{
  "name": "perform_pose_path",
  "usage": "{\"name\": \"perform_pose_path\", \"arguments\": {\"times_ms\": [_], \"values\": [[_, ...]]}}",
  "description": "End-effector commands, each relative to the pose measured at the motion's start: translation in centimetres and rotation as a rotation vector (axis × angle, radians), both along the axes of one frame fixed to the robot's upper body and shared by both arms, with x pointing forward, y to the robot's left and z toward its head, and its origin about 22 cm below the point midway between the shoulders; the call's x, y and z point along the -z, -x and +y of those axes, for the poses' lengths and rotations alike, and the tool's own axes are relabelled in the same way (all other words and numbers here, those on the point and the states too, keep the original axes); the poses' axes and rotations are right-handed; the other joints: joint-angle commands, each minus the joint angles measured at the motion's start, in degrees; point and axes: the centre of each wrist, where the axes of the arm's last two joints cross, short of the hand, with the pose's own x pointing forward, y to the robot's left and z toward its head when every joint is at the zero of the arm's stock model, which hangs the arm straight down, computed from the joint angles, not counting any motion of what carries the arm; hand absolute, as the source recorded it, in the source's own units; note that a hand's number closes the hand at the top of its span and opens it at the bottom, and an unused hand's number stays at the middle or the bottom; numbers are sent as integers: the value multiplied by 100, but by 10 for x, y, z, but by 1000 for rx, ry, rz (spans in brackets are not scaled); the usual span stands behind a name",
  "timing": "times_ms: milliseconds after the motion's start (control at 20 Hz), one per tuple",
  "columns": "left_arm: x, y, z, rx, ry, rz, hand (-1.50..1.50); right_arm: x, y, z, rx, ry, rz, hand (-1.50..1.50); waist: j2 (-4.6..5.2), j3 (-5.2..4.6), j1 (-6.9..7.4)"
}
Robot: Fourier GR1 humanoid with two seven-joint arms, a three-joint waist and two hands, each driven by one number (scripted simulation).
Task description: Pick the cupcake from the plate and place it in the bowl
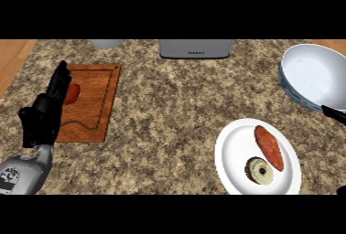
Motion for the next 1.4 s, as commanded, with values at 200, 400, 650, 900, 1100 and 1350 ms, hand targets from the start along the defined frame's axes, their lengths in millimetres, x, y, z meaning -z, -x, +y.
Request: {"name": "perform_pose_path", "arguments": {"times_ms": [200,400,650,900,1100,1350], "values": [[3,-11,12,6,8,-5,0,-29,-15,59,-136,211,109,-150,13,1,-21],[6,-1,7,-4,0,-13,0,-28,-14,90,-202,262,153,-150,8,3,0],[5,5,-7,16,5,2,0,0,-9,116,-217,378,215,-150,7,7,19],[-1,0,-10,5,1,4,0,14,-13,127,-171,496,272,-150,11,8,15],[9,3,-3,0,-11,-4,0,18,-1,147,-165,503,274,-150,7,7,-11],[-2,-1,-5,6,-6,2,0,36,-16,115,-169,499,301,-150,10,8,-6]]}}
